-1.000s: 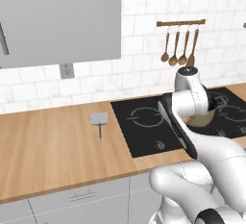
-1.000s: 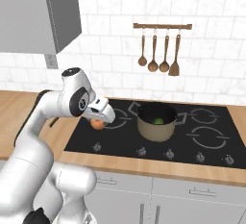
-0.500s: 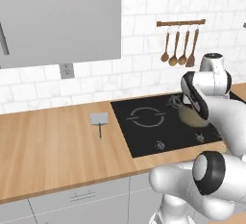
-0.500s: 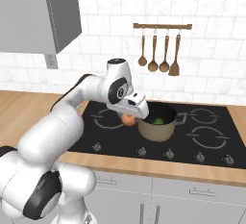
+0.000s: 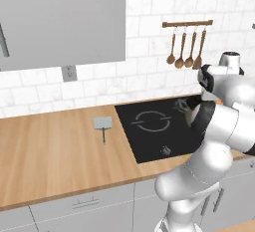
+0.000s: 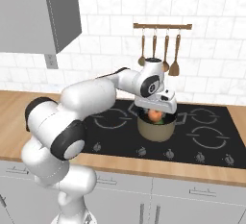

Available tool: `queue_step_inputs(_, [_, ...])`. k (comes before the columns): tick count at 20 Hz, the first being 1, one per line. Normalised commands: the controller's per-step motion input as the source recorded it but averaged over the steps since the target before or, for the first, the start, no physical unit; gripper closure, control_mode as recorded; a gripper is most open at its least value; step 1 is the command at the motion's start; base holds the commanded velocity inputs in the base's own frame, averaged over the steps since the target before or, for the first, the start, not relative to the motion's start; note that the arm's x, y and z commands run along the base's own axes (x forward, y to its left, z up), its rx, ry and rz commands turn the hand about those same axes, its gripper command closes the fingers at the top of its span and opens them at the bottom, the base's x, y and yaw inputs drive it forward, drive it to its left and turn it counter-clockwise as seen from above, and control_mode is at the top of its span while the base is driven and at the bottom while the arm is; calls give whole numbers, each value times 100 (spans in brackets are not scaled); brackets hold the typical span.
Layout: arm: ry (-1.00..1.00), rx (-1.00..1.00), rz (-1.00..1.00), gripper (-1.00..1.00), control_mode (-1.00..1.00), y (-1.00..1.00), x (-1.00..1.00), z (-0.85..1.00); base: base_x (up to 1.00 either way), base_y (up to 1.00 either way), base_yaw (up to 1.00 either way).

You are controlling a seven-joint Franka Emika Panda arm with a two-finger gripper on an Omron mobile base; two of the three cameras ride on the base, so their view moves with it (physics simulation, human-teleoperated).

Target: Put the onion and avocado in the pot. Retrieve the spatula and lightly stir the vegetables in the pot.

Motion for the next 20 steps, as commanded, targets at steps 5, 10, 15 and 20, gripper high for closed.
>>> queue_step_inputs(5, [-1,0,8,100,-100,-17,79,-47,0,0,0])
queue_step_inputs(10, [0,0,3,100,-100,0,56,-49,0,0,0])
queue_step_inputs(15, [0,0,4,100,-100,0,50,-55,0,0,0])
queue_step_inputs(20, [-1,0,4,100,-100,0,33,-25,0,0,0])
